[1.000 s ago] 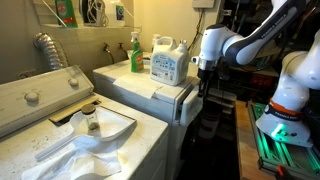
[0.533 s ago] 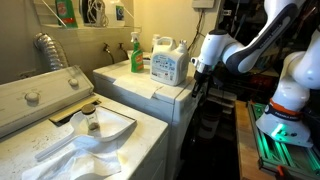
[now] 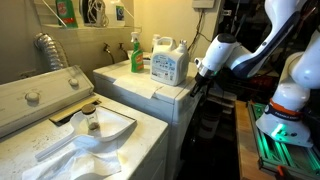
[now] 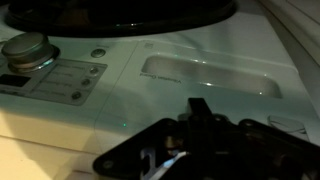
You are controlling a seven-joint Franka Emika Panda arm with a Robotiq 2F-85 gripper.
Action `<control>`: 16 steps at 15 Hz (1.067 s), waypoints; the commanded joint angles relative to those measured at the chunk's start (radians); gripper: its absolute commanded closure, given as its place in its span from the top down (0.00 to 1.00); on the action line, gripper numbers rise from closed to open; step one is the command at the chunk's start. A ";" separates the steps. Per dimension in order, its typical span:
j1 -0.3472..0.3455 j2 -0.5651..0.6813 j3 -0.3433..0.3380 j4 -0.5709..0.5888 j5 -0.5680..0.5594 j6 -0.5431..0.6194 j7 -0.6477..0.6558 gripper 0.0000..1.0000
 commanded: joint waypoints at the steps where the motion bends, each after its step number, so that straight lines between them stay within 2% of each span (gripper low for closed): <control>1: -0.069 -0.044 0.022 -0.002 -0.207 -0.013 0.144 0.03; 3: 0.000 0.029 0.003 -0.002 -0.022 -0.138 0.058 0.04; 4: 0.011 0.027 -0.001 0.003 0.036 -0.191 0.025 0.04; 5: 0.068 0.026 -0.043 0.010 0.116 -0.254 -0.028 0.04; 8: 0.129 -0.003 -0.065 0.027 0.368 -0.436 -0.214 0.05; 10: 0.212 -0.055 -0.125 0.039 0.528 -0.578 -0.349 0.07; 11: 0.226 -0.125 -0.125 0.026 0.611 -0.654 -0.414 0.29; 13: 0.226 -0.228 -0.109 0.046 0.704 -0.806 -0.500 0.33; 16: 0.219 -0.392 -0.107 0.089 0.729 -0.962 -0.568 0.55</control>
